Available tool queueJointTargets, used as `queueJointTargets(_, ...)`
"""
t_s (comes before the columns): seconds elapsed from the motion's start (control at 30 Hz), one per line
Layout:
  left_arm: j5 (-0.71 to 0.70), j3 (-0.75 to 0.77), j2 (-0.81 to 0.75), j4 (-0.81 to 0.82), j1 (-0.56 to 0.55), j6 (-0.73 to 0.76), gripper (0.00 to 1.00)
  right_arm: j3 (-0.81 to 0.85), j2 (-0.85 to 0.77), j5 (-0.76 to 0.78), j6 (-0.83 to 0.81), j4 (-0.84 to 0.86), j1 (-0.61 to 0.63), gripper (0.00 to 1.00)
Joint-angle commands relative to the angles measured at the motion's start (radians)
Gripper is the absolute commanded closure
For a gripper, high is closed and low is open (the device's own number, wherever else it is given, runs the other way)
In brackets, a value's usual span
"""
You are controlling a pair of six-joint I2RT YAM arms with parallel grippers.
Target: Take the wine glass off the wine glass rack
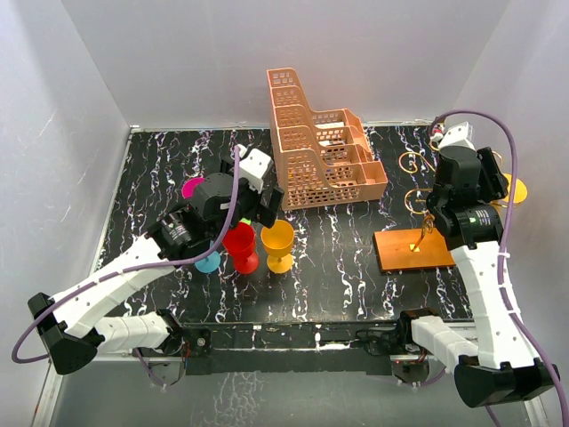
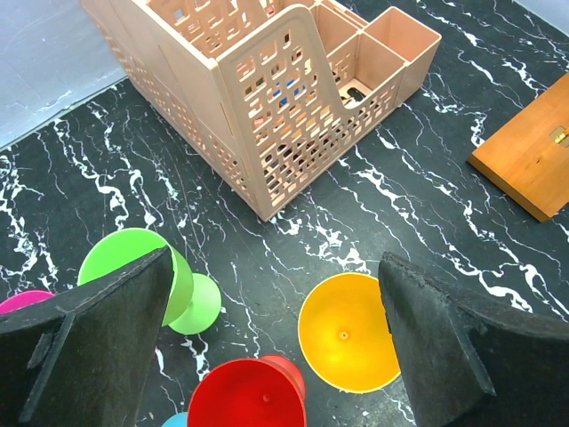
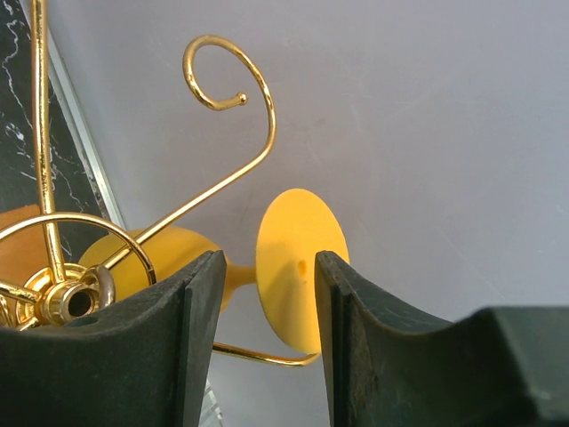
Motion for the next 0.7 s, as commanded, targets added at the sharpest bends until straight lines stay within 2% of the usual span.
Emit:
queueJointTargets(0.0, -0.046, -0.005, -0.033, 0.021, -0.015, 0.022, 0.03, -0.023, -0.008, 0.016, -0.046, 0.08, -0.008, 0.52)
queueJointTargets(0.67, -0.054, -0.003, -0.047, 0.019, -0.027, 0.029, 0.03, 0.029, 0.017, 0.051, -0.163, 0.138, -0.006, 0.86)
